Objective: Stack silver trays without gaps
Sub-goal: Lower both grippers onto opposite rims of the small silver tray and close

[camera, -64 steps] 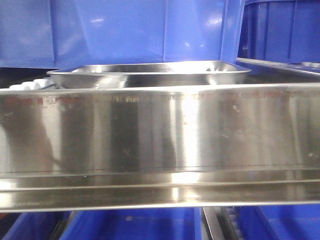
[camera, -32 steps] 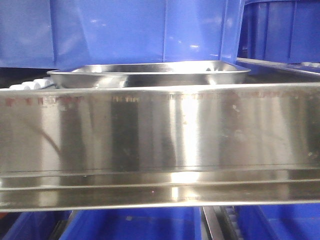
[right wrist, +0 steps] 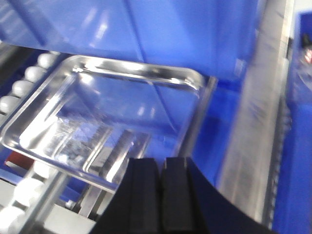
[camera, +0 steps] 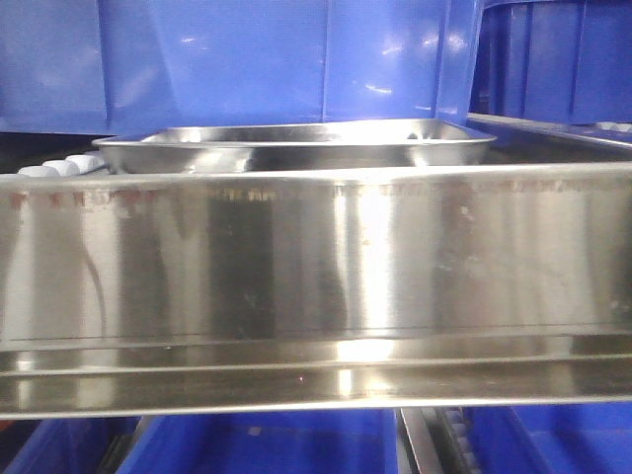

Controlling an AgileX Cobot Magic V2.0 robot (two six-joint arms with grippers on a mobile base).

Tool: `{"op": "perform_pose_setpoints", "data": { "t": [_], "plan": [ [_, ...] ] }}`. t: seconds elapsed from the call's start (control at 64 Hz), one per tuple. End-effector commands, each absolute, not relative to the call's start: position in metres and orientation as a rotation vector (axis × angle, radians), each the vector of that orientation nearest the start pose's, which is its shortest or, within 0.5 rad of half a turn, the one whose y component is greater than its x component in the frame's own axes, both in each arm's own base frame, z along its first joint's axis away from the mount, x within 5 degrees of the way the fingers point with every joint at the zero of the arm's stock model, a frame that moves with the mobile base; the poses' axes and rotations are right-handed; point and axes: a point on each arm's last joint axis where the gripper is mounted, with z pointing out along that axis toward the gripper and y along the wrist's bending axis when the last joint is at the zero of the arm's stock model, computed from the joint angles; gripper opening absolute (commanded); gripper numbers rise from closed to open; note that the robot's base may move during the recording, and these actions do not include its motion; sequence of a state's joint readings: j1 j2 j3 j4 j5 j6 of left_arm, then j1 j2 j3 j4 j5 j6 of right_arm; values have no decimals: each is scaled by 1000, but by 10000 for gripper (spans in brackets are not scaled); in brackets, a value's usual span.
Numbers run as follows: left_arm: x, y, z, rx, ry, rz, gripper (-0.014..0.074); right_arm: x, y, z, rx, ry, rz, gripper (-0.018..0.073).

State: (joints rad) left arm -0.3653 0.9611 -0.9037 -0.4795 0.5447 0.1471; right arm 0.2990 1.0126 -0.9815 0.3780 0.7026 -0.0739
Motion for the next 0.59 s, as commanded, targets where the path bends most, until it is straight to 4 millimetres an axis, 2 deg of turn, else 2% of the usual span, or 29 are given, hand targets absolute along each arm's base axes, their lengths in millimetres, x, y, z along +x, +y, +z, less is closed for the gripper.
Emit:
{"op": "perform_pose_setpoints", "data": {
  "t": [0.0,0.203,0.438,0.578],
  "plan": [
    [191,-100,366,250,2062,-650,-16,195,85,368,-201,2211,501,-48],
    [214,-110,355,259,2147,-643,-16,203,100,363,-205,2292,425,-48],
    [232,-112,350,211,2106,-613,-16,225,114,351,-131,2313,256,-48],
    [245,-115,341,187,2111,-601,-16,239,122,340,-140,2316,254,-48]
  ]
}}
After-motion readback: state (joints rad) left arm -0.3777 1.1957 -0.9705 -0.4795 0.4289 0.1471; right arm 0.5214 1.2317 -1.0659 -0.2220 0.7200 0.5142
